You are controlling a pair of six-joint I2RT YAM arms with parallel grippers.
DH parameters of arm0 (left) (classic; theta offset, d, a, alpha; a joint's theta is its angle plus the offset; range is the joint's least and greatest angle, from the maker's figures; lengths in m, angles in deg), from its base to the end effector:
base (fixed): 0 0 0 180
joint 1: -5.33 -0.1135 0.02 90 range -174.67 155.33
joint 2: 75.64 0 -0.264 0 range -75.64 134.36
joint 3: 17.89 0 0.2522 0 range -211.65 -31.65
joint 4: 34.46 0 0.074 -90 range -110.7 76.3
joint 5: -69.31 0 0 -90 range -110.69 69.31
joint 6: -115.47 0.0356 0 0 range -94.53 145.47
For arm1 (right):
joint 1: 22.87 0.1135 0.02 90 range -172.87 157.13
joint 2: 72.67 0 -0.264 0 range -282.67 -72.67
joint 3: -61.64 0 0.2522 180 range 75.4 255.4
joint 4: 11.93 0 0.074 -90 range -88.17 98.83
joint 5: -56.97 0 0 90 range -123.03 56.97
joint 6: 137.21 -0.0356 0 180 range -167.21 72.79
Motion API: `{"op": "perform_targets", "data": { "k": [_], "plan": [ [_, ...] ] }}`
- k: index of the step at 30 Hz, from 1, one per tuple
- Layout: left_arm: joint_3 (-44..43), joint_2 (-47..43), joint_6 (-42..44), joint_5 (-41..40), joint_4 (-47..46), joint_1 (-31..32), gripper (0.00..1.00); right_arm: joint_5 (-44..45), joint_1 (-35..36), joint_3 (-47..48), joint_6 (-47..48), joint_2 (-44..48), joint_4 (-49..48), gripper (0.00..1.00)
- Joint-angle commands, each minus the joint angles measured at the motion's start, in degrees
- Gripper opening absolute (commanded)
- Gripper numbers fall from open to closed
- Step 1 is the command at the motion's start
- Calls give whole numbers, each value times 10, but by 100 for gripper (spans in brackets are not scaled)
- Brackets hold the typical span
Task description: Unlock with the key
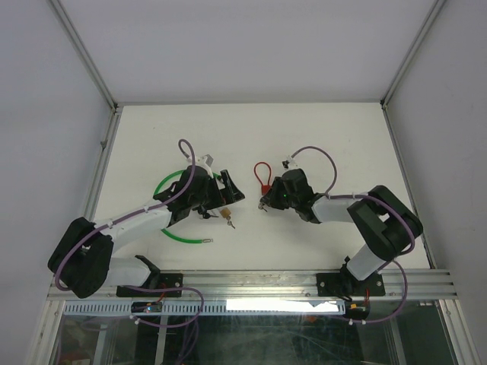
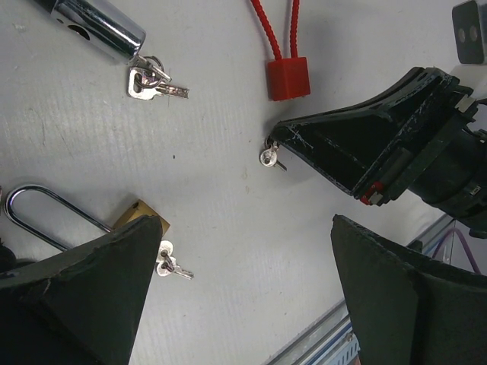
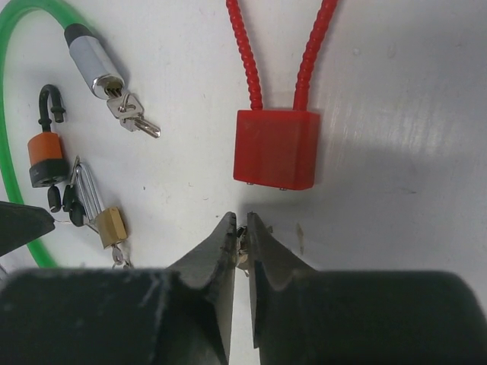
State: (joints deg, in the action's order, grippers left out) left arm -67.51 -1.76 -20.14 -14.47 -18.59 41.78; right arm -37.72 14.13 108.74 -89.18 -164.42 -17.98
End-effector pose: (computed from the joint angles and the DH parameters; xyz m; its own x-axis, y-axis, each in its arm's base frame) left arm 0.2071 -0.1577 0.1930 -0.8323 -0.2684 -0.4850 0.0893 0.7986 -0.5952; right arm 0.2323 0.1787 0.1318 -0.8057 0.2274 -0.5469 -0.1507 0.8143 0.5606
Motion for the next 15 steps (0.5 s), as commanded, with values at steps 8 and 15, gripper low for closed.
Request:
{"op": "perform_targets", "data": {
  "k": [8,15],
  "plan": [
    [-12,-1,56,-42,-82,41,99,-5,14,39,9,72,57,0],
    [33,-24,126,14,-247,50,76,121,48,81,72,165,158,0]
  ]
}}
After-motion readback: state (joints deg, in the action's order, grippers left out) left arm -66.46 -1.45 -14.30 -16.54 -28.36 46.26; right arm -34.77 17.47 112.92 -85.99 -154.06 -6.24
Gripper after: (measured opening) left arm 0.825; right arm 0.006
